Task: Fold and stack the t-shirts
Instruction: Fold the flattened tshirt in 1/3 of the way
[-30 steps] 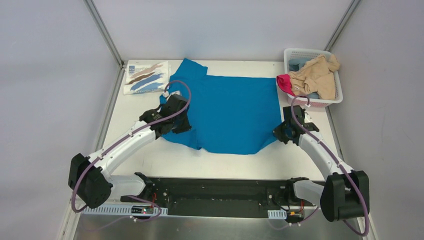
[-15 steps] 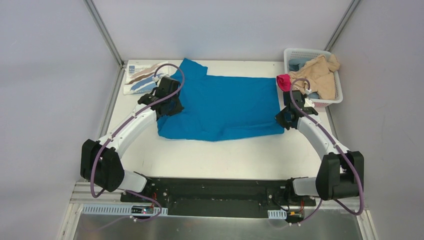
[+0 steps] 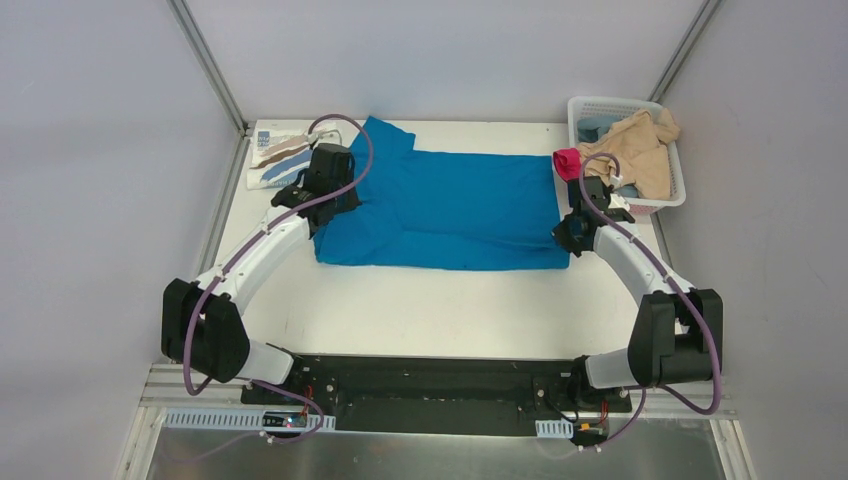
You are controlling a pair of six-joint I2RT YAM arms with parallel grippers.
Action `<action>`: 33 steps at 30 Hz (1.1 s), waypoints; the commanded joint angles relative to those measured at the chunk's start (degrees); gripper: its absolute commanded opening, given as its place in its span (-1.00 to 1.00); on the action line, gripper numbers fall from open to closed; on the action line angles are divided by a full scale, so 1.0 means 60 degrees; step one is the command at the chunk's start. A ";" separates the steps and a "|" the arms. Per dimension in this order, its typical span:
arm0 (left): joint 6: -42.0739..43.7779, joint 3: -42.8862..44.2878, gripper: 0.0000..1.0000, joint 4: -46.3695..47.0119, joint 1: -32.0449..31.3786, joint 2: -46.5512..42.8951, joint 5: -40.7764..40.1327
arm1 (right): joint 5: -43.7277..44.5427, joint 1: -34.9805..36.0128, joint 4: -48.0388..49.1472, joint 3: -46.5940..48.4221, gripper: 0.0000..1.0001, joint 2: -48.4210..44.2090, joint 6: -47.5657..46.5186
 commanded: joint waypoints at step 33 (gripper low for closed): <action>0.1803 0.2657 -1.00 0.1517 0.1593 0.4965 0.0609 | 0.0545 -0.0211 0.1225 0.1346 -1.00 0.2425 -0.0647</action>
